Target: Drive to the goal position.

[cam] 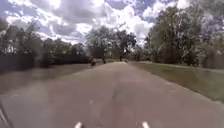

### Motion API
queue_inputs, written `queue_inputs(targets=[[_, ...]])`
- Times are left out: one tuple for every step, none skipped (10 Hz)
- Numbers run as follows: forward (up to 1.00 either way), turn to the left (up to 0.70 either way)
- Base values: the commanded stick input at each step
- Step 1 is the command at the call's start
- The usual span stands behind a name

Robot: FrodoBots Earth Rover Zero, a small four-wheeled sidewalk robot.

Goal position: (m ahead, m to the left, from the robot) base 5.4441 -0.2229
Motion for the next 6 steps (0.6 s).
queue_inputs(targets=[[1.00,0.00],[1.00,0.00],[1.00,0.00],[1.00,0.00],[1.00,0.00],[1.00,0.00]])
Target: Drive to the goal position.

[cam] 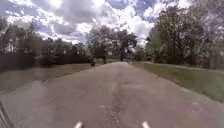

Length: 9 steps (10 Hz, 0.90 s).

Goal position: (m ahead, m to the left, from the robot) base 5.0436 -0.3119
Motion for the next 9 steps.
queue_inputs(targets=[[1.00,0.00],[1.00,0.00],[1.00,0.00],[1.00,0.00],[1.00,0.00],[1.00,0.00],[1.00,0.00],[1.00,0.00],[1.00,0.00]])
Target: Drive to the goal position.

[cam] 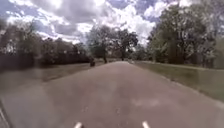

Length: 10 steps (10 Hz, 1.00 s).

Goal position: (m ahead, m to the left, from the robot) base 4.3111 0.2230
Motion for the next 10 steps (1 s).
queue_inputs(targets=[[1.00,0.00],[1.00,0.00],[1.00,0.00],[1.00,0.00],[1.00,0.00],[1.00,0.00],[1.00,0.00],[1.00,0.00],[1.00,0.00],[1.00,0.00]])
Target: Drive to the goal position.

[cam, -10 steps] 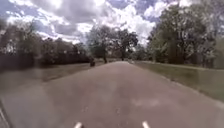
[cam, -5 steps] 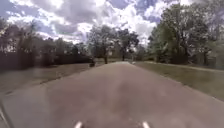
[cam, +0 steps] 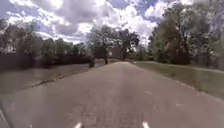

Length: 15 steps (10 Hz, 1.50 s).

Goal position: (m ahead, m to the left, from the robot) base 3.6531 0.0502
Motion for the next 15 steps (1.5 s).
queue_inputs(targets=[[1.00,0.00],[1.00,0.00],[1.00,0.00],[1.00,0.00],[1.00,0.00],[1.00,0.00],[1.00,0.00],[1.00,0.00],[1.00,0.00],[1.00,0.00],[1.00,0.00],[1.00,0.00],[1.00,0.00],[1.00,0.00],[1.00,0.00]])
